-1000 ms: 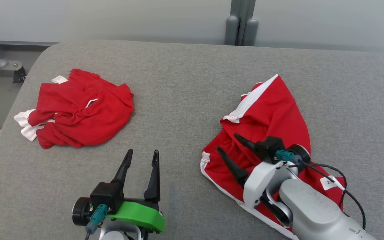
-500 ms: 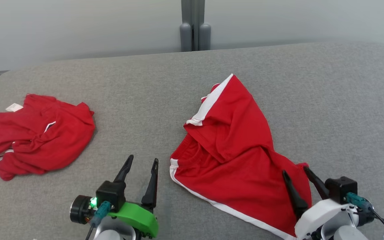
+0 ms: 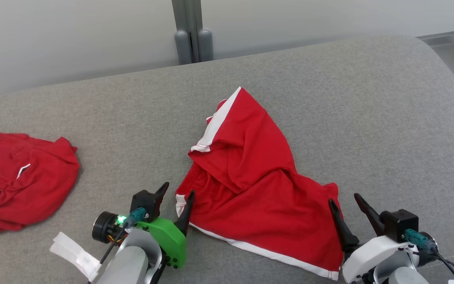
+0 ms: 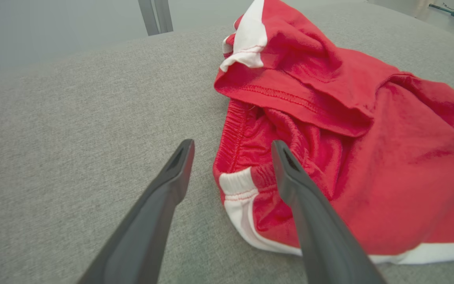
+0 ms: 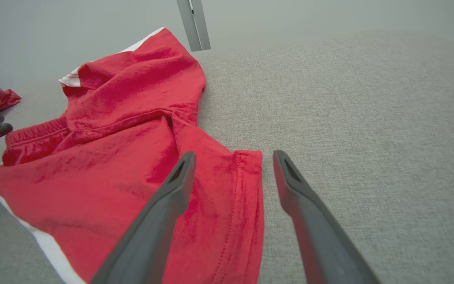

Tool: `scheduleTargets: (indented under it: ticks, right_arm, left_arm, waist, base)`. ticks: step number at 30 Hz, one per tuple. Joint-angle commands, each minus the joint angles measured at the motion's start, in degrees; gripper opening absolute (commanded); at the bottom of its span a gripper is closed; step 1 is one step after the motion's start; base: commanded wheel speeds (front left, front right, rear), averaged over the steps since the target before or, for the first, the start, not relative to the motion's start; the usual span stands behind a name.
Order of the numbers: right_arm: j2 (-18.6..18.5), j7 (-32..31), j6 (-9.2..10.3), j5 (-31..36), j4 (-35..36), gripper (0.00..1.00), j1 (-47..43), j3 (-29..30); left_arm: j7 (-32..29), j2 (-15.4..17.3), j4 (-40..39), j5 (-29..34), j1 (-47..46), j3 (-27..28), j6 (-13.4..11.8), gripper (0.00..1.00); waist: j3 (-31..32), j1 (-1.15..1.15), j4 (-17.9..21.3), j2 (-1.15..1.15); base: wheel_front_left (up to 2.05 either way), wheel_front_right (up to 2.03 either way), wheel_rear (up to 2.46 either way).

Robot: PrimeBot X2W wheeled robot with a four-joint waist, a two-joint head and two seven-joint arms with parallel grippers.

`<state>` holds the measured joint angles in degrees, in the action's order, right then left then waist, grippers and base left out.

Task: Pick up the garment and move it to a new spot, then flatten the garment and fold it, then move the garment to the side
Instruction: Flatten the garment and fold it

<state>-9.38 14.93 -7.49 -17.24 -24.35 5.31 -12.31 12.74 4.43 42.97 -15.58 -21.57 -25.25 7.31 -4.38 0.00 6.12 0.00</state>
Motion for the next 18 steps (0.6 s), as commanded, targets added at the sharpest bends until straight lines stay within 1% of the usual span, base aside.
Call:
scheduleTargets:
  ticks: [1,3,6,9,12,18]
  right_arm:
    - [0.1,-0.1,0.0,0.4,0.1,1.0,0.7,0.0]
    - [0.3,-0.1,0.0,0.5,0.0,1.0,1.0,-0.3]
    - [0.2,-0.3,0.0,0.6,-0.5,1.0,2.5,-0.8]
    - [-0.1,-0.5,0.0,0.9,-1.1,1.0,4.6,-1.4]
    - [-0.6,-0.6,0.0,0.6,-2.0,1.0,6.6,-1.9]
    - [-1.6,-0.5,0.0,0.9,-4.8,1.0,9.7,-4.0]
  left_arm:
    - [-0.2,0.1,1.2,-0.7,-1.2,-0.6,0.2,1.0]
    - [0.3,0.2,2.3,-0.9,-2.5,-1.6,0.2,1.0]
    - [1.6,-0.1,2.9,-1.9,-3.5,-1.4,0.2,1.0]
    - [2.4,-0.4,0.9,-2.0,-3.9,-0.3,-0.9,1.0]
    - [2.5,-0.7,-4.5,-1.1,-2.8,1.4,-2.4,1.0]
    - [2.5,-1.0,-16.1,2.0,2.5,4.0,-5.1,1.0]
  waist:
    - [-0.5,0.0,0.9,0.0]
    - [-0.7,0.0,1.4,0.0]
    - [-0.8,0.0,1.6,0.0]
    - [-1.0,0.0,1.0,0.0]
    - [-1.2,0.0,-0.6,0.0]
    - [-0.8,0.0,-4.7,0.0]
  base:
    - [0.0,0.0,0.0]
    - [0.0,0.0,0.0]
    - [0.0,0.0,0.0]
    - [0.0,0.0,0.0]
    - [0.0,0.0,0.0]
    - [0.0,0.0,0.0]
